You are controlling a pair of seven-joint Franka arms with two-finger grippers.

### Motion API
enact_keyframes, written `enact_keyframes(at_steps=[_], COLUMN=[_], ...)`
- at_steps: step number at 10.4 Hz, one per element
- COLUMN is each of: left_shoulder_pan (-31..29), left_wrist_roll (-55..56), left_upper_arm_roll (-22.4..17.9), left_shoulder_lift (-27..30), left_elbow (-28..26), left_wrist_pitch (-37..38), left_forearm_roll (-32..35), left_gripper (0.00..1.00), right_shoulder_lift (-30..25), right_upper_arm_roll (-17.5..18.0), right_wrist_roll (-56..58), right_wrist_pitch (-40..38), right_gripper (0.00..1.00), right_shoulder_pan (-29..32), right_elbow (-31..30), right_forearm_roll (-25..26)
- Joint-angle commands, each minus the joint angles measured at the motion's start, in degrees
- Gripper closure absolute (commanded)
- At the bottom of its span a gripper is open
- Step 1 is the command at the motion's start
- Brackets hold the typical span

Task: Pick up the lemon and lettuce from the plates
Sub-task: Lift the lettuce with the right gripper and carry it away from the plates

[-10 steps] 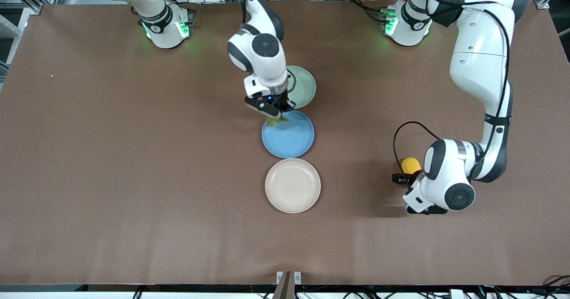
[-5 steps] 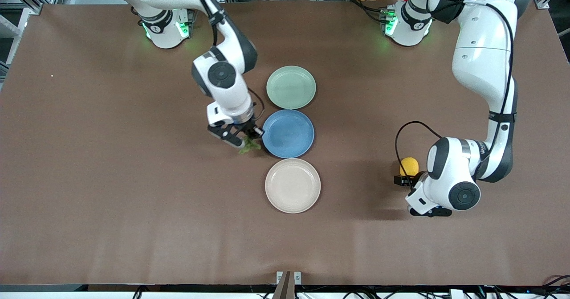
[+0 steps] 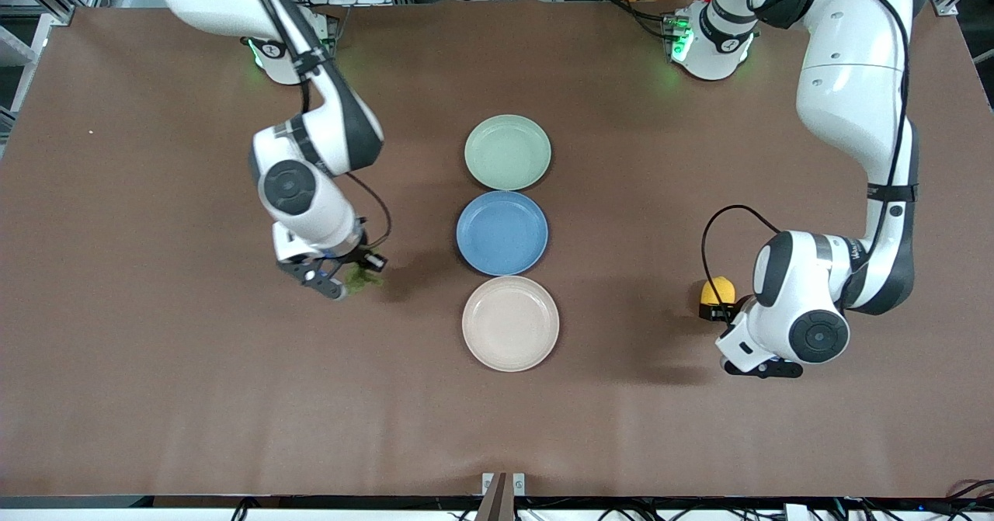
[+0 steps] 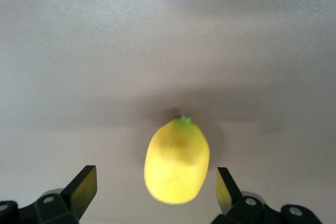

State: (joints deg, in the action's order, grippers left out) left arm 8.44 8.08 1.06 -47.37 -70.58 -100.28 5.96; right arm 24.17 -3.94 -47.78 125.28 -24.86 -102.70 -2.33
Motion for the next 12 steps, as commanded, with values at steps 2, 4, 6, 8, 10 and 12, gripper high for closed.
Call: enact_keyframes(at_steps=[2,4,6,8,10,12], left_shoulder_pan=[-0.7,-1.8,-3.1,-5.4,-7.6,-9.6], left_wrist_roll=[-1.0,-1.1,-3.2,-4.6,-7.4,-8.8], left_upper_arm_roll=[0.3,0.3,0.3,0.4,0.3,0.3], left_shoulder_lift=[4.3,6.7,8.2,9.7,10.9,12.3], left_elbow=[-0.7,-0.8,-0.8,-0.9,-0.9,-0.9], left_wrist_pitch=[2.6,2.7,4.1,5.3,6.2,7.3], left_forearm_roll=[1.0,0.5,-0.4,-1.5,-1.7,-1.7], left_gripper=[0.0,0.0,0.0,0.0,0.0,0.0], right_shoulder_lift=[-0.8,-1.1,-1.3,-1.9,-2.3,-2.3], right_upper_arm_roll=[1.2,1.1,1.0,1.0,1.0,1.0], right_wrist_roll=[15.8,21.3,26.0,31.9,37.3,38.9], right_wrist_pitch=[-4.6,-7.1,-7.7,-9.4,-10.2,-10.3], right_gripper=[1.0,1.0,1.0,0.98,0.98,0.98], right_shoulder_pan=[10.7,13.8,16.1,18.8,20.4,20.7], right_elbow=[3.4,4.9,5.1,5.7,5.8,6.2], right_forearm_roll=[0.1,0.3,0.5,0.5,0.5,0.7])
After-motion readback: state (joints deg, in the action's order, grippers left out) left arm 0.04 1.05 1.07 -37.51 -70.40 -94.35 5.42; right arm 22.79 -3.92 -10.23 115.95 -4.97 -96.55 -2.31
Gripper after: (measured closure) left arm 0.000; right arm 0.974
